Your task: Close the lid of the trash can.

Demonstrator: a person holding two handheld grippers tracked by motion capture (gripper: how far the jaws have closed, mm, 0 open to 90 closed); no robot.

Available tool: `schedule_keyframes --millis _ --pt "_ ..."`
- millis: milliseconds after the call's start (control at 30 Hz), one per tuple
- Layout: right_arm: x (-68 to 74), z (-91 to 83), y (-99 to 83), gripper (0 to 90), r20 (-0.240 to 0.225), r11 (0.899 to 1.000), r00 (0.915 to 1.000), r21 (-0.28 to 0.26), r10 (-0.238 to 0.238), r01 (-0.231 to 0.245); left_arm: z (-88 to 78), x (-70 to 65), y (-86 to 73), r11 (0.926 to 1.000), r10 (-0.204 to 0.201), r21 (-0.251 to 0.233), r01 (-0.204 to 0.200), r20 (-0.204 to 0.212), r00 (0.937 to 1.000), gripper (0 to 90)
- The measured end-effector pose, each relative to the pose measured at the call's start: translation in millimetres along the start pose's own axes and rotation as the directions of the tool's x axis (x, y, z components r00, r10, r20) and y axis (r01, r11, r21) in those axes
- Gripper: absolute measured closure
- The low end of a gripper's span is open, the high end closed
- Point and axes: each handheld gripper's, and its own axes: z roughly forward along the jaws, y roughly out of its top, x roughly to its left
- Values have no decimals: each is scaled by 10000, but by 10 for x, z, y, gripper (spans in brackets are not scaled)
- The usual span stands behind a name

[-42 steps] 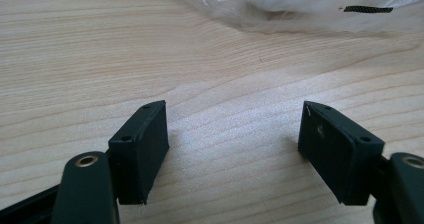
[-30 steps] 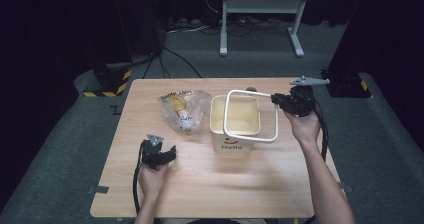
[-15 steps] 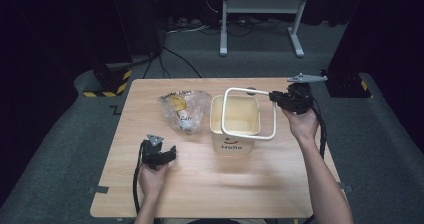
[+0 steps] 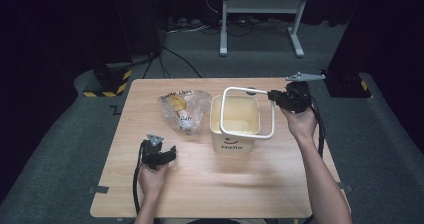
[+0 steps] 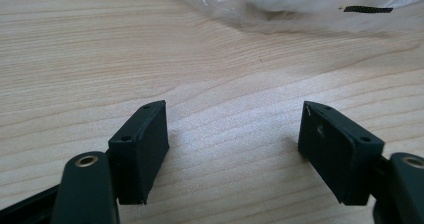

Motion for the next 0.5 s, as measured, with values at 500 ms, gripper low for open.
schedule_keyframes --millis 500 --pt "6 40 34 790 -34 10000 10000 -10 27 -27 -1 -2 0 10000 10 14 -10 12 10000 279"
